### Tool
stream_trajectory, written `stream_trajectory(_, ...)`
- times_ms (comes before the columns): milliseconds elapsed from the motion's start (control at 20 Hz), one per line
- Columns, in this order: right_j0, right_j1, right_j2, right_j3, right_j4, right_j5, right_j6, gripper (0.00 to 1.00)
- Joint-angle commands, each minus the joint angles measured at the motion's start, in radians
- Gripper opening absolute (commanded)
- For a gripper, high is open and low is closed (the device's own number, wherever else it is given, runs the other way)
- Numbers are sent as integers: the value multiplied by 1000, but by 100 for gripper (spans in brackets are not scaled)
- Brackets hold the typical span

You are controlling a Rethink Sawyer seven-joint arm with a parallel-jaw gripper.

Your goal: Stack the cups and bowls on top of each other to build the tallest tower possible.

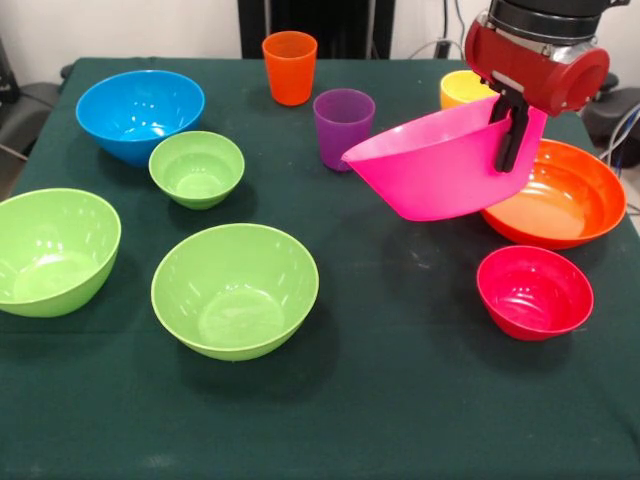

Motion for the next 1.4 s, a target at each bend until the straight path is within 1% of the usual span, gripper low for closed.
stream_trajectory(50,-32,-18,125,91,-18,-43,41,0)
stream_trajectory(250,-39,-13,131,80,-21,-43,35,0)
stream_trajectory(500,-26,11,116,53,-35,-50,48,0)
stream_trajectory(800,-12,54,58,-21,-85,83,33,0)
stream_trajectory(1000,-15,77,51,-59,-97,99,14,0)
stream_trajectory(1200,-13,109,29,-118,-83,134,51,0)
stream_trajectory(1400,-17,137,26,-174,-78,154,49,0)
